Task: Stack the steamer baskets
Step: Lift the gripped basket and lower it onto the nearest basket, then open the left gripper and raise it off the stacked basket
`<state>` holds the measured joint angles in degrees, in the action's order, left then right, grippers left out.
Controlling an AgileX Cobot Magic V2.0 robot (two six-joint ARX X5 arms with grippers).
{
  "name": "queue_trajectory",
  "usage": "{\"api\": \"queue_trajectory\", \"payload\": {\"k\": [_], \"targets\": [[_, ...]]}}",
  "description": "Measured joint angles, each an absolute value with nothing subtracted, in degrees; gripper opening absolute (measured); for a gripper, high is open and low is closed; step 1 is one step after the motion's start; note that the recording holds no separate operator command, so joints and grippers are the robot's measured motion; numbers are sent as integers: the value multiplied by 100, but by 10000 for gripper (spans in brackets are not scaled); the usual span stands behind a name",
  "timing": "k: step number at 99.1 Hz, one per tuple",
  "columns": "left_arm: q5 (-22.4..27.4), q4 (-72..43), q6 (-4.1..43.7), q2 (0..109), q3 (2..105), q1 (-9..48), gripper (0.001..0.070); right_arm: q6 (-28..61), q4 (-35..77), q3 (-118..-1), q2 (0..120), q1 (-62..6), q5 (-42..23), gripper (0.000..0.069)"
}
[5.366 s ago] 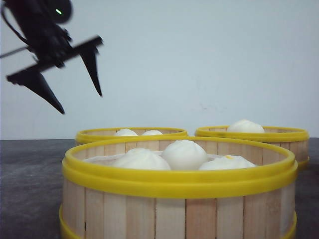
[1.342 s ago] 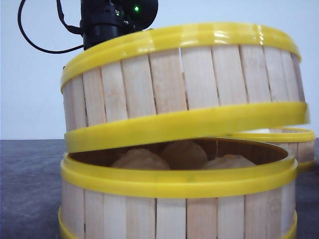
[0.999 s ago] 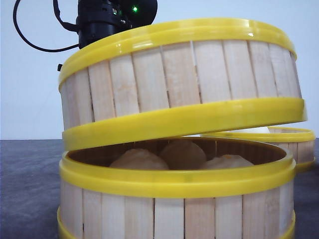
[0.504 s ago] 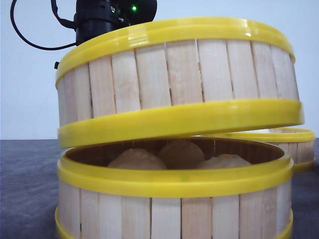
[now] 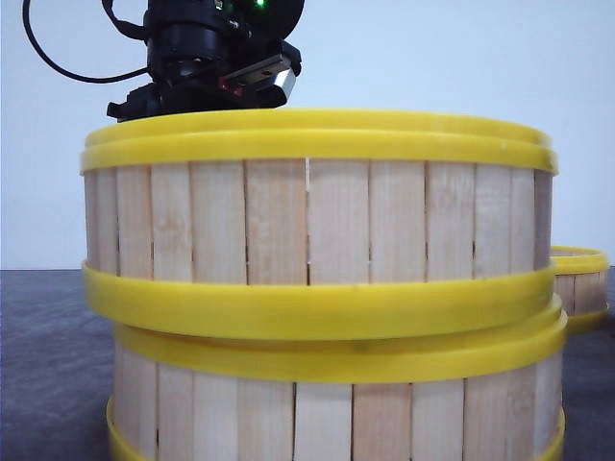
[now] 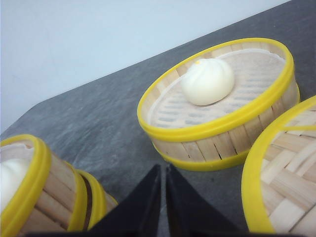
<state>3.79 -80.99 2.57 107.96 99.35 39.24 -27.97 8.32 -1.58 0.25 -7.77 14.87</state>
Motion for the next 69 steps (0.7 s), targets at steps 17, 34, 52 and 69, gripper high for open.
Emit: {"api": "queue_trajectory", "payload": {"k": [17, 34, 52, 69], "targets": [[392, -7983, 255, 10796, 9935, 3953, 20, -2797, 834, -158, 25, -777, 1490, 15], [401, -7966, 257, 10796, 9935, 3968, 20, -2797, 834, -158, 25, -777, 1494, 15], [401, -7907, 255, 10796, 9935, 3968, 20, -2797, 888, -158, 25, -777, 1503, 15], [399, -7856, 252, 10796, 9935, 3977, 20, -2799, 1020, -158, 25, -777, 1612, 15]]}}
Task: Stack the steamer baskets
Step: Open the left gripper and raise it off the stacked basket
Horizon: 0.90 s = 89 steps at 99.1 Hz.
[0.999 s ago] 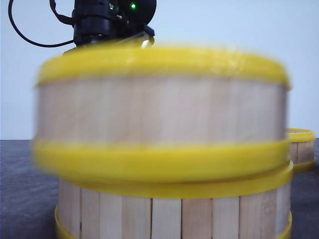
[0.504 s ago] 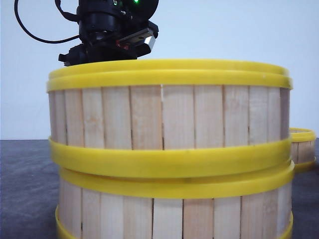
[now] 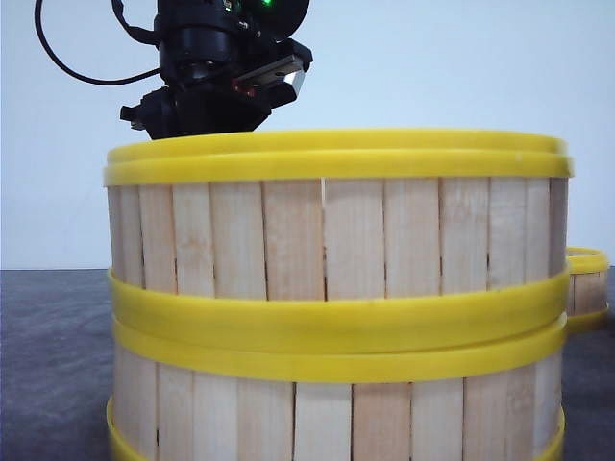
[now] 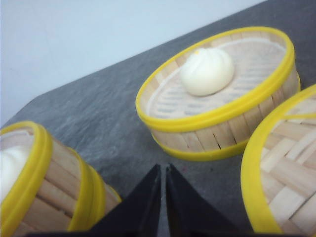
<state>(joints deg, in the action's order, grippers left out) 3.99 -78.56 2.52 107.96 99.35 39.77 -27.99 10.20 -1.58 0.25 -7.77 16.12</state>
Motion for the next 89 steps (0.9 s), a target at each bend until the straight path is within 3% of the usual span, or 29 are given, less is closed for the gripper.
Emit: {"api": "queue_trajectory", "payload": {"k": [36, 52, 71, 76, 85, 89], "targets": [[401, -7861, 257, 10796, 9935, 3983, 42, -2799, 1022, -158, 25, -777, 1647, 15], [333, -7856, 259, 10796, 9935, 3983, 235, -2799, 1022, -158, 25, -777, 1647, 15], [274, -7859, 259, 10796, 9937, 3981, 319, -2799, 1017, -158, 25, -777, 1647, 15], [242, -7874, 263, 10796, 9974, 3979, 410, -2799, 996, -158, 25, -777, 1647, 15], [14, -7881, 292, 10796, 10274, 3977, 651, -2797, 945, -161, 25, -777, 1638, 15], [-99, -7874, 283, 10796, 10497, 3975, 694, -2799, 930, -161, 25, -777, 1619, 15]]}}
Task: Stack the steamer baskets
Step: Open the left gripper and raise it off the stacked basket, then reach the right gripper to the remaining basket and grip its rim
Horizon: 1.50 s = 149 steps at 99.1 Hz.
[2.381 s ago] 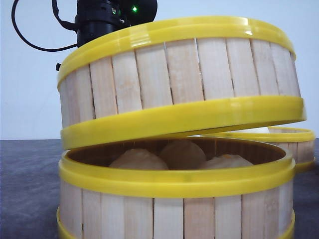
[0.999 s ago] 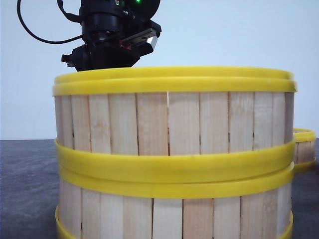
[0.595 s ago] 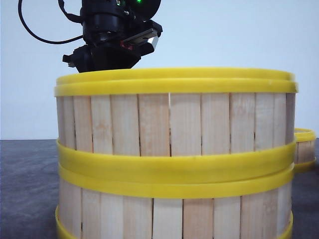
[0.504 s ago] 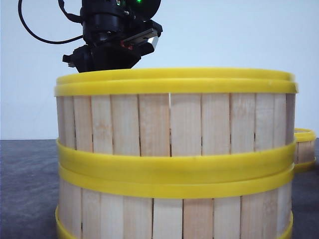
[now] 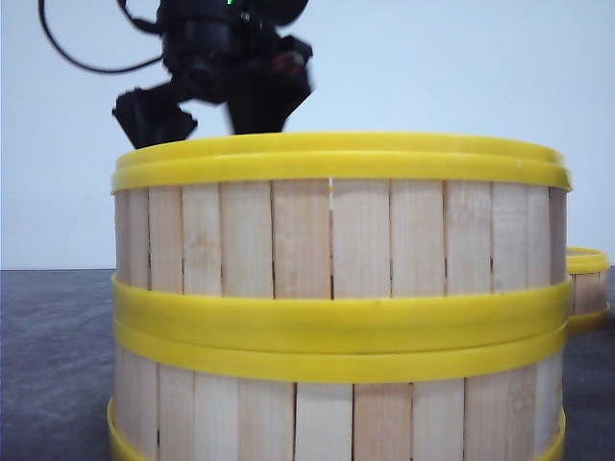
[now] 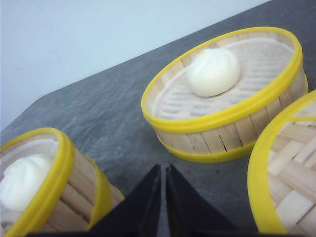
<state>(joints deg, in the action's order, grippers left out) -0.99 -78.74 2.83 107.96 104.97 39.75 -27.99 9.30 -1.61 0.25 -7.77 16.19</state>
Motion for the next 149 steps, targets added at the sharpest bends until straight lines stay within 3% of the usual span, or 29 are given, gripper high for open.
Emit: {"api": "queue_trajectory", "payload": {"k": [28, 41, 51, 74, 88, 97, 119, 136, 149], "targets": [[-327, -7675, 550, 10331, 12737, 3938, 695, -2891, 611, -309, 25, -777, 1280, 19], [-373, -7251, 731, 9509, 13434, 3940, 695, -3050, 620, -998, 126, -777, 635, 132], [-445, -6958, 786, 8700, 13513, 3970, 695, -3015, 740, -1881, 613, -764, 202, 164], [-451, -7594, 838, 7540, 13535, 4003, 695, -2178, 2506, -4563, 3470, -676, 303, 216], [-462, -8073, 840, 7216, 13517, 4003, 695, -1439, 4254, -6779, 5800, -336, 349, 405], [-517, -8114, 840, 7067, 13487, 4003, 695, -1074, 5207, -7988, 7188, -130, 390, 453], [-856, -8123, 838, 6495, 13465, 4003, 695, -856, 5959, -9159, 9295, 89, 366, 458], [-1227, -8128, 838, 6093, 13531, 4003, 695, -856, 6080, -9159, 10145, 93, 279, 372], [-1341, -8130, 816, 6097, 13500, 4003, 695, -858, 6053, -9159, 10525, 80, 279, 350]]}}
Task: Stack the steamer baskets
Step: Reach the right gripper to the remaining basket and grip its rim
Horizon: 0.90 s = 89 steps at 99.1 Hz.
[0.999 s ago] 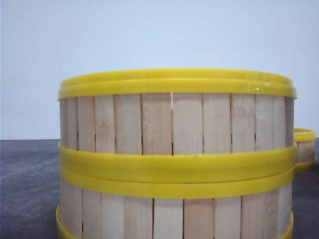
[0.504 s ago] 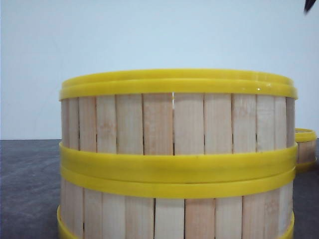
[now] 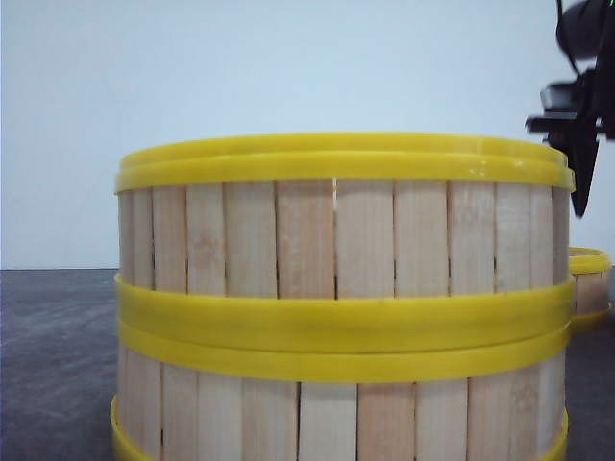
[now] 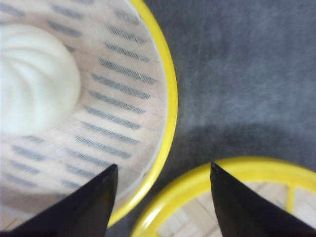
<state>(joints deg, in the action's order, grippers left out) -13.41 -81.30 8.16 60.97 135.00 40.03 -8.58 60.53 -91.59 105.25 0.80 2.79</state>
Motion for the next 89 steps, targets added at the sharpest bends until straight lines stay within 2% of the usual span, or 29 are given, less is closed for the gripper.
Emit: {"api": "queue_trajectory", "payload": {"k": [32, 61, 89], "targets": [[-1352, -8132, 672, 6176, 13218, 4003, 695, -928, 5937, -9159, 11080, -1, 276, 309], [-1356, -8134, 576, 6176, 13117, 4005, 695, -1020, 5800, -9159, 11142, -123, 172, 51], [-1356, -8134, 556, 6173, 13117, 4005, 695, -1055, 5706, -9159, 11142, -307, -12, 27]]}}
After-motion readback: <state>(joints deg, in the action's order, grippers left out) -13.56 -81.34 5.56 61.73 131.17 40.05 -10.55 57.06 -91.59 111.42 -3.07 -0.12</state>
